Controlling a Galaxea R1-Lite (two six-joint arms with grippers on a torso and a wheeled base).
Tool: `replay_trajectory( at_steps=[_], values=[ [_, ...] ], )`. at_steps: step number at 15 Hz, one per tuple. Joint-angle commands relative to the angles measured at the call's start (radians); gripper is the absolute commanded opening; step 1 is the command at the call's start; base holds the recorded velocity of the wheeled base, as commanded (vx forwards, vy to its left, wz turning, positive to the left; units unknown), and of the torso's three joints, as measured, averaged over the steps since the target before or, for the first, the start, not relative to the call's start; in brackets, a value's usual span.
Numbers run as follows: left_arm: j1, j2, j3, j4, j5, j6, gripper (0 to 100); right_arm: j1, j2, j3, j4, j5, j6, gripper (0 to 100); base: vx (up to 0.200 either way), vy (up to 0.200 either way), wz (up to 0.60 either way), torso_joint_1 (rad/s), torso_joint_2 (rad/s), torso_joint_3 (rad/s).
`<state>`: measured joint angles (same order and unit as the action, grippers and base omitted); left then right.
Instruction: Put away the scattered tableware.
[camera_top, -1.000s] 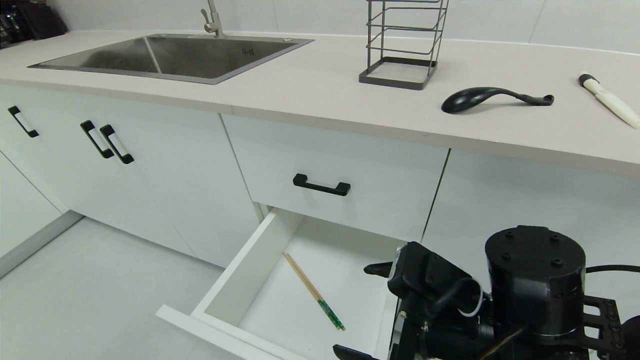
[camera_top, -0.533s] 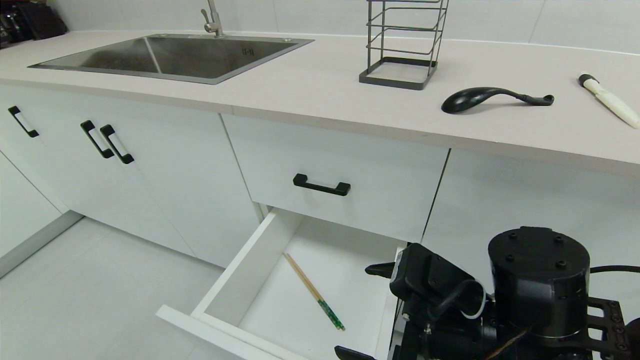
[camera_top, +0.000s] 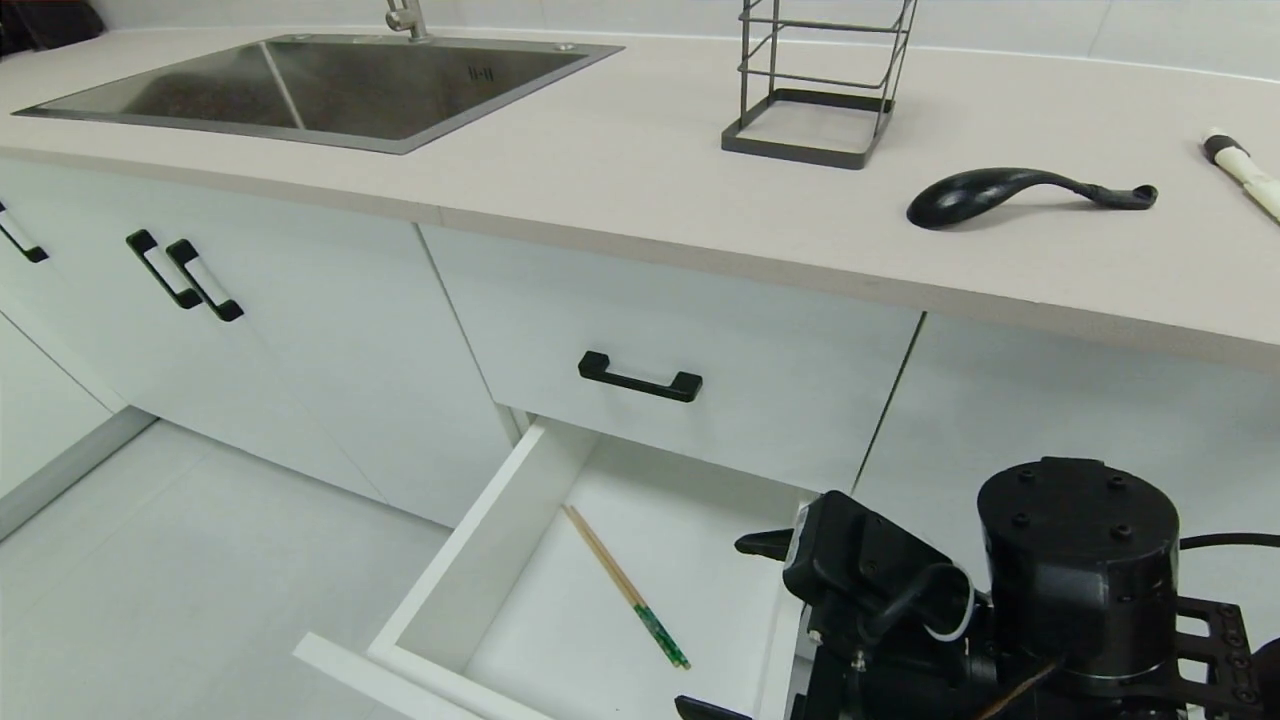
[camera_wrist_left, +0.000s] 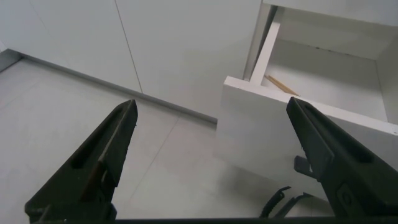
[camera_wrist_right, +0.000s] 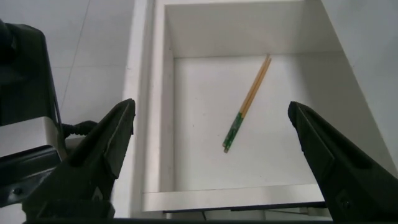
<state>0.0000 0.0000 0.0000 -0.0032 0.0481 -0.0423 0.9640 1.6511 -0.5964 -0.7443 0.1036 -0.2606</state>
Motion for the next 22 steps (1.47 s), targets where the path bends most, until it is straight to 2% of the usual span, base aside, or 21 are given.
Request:
replay_trajectory(
  at_steps=[1,8,11,19,20,22],
  values=[
    [0.000,0.000,0.000,-0.001,-0.001,-0.001,100,0.002,0.003,0.001,-0.001,0.001,0.000,100,0.000,0.000,0.00,0.271,-0.26,-0.198],
    [0.000,0.000,0.000,-0.001,-0.001,-0.001,100,0.004,0.004,0.003,0.002,0.001,0.001,100,0.000,0.000,0.00,0.224,-0.58,-0.209],
    [0.000,0.000,0.000,-0.001,0.001,-0.001,100,0.004,0.007,0.001,0.003,0.001,0.003,100,0.000,0.000,0.00,0.090,-0.48,-0.220],
    [0.000,0.000,0.000,-0.001,-0.001,-0.001,100,-0.005,0.058,-0.068,0.008,0.004,0.027,100,0.000,0.000,0.00,0.331,-0.49,-0.235],
    [0.000,0.000,0.000,-0.001,-0.001,-0.001,100,-0.021,0.067,-0.083,0.020,0.008,0.027,100,0.000,0.000,0.00,0.281,-0.53,-0.251],
    [0.000,0.000,0.000,-0.001,0.001,-0.001,100,-0.064,0.070,-0.143,0.137,0.033,0.027,100,0.000,0.000,0.00,0.281,-0.53,-0.261]
  ],
)
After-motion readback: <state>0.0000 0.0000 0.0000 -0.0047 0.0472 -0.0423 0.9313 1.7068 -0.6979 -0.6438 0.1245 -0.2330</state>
